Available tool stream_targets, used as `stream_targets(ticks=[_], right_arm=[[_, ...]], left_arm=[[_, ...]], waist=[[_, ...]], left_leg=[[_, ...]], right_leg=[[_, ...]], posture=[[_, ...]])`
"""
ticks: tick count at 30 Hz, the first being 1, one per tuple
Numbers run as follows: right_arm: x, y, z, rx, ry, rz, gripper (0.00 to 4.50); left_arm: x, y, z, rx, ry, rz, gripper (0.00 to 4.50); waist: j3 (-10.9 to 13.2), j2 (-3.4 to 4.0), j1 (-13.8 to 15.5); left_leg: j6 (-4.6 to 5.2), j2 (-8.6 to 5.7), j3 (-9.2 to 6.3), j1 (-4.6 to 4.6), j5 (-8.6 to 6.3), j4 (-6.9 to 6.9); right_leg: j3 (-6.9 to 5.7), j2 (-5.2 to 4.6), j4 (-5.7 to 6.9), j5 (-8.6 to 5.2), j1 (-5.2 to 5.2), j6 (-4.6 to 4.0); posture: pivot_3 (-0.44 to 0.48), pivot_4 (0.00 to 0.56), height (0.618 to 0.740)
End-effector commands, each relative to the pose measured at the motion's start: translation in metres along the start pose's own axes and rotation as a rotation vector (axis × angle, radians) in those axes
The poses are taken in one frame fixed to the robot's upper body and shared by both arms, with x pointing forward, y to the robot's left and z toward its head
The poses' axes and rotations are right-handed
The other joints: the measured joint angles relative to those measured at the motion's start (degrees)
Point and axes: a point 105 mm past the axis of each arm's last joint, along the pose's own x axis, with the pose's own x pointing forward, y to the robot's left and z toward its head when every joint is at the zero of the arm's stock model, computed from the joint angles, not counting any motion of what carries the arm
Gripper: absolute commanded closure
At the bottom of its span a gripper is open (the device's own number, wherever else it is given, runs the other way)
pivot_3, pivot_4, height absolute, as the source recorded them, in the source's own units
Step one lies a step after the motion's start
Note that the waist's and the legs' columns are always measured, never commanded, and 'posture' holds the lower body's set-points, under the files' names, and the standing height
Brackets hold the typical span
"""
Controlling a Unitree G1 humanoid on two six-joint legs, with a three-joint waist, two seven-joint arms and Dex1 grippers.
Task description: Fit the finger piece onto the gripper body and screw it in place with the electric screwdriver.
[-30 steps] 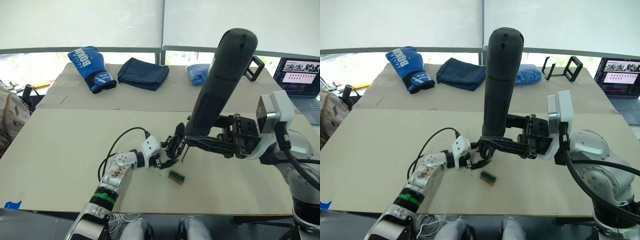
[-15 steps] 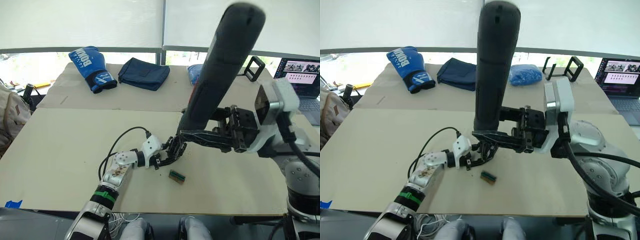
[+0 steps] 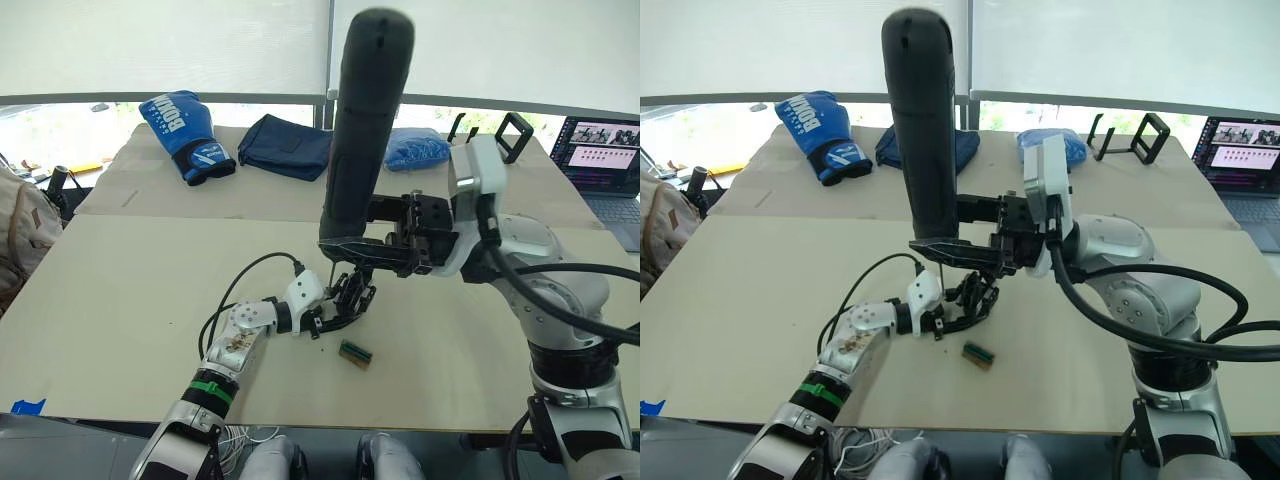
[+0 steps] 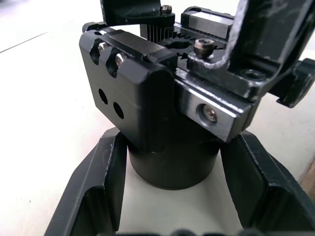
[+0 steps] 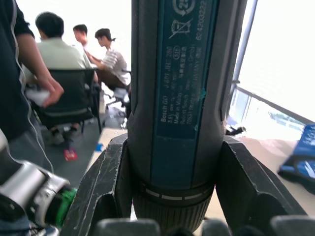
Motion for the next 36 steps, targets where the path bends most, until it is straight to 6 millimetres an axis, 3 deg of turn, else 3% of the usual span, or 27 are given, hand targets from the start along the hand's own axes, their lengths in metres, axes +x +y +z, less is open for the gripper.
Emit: stream_targets(ticks=[1,18,36], right_arm=[[0.0,0.001,0.009,-0.08,-0.04,0.006,2.56],[-0.003,-0.008,-0.014,-0.105,0.019,-0.031,2.56],[-0.005,-0.01,-0.017,-0.109,0.055,-0.039,2.56]], left_arm=[[0.003,-0.012,-0.014,-0.033,0.056,-0.043,2.24],[0.001,-0.011,-0.016,-0.065,0.069,-0.037,2.24],[0.002,-0.013,-0.017,-0.077,0.077,-0.044,2.24]], waist=[[0.0,0.0,-0.06],[0.0,0.0,-0.23],[0.0,0.01,-0.26]], left_leg=[[0.0,0.0,0.0,0.0,0.0,0.0],[-0.01,0.0,0.01,0.0,0.0,0.01],[-0.02,0.0,0.01,0.0,0.0,0.01]], right_leg=[[0.0,0.01,0.0,0.0,0.0,0.0],[-0.01,0.04,0.02,0.0,0.0,0.02],[-0.01,0.03,0.02,0.0,0.0,0.02]], posture=[[0.0,0.15,0.74],[0.0,0.15,0.74],[0.0,0.15,0.74]])
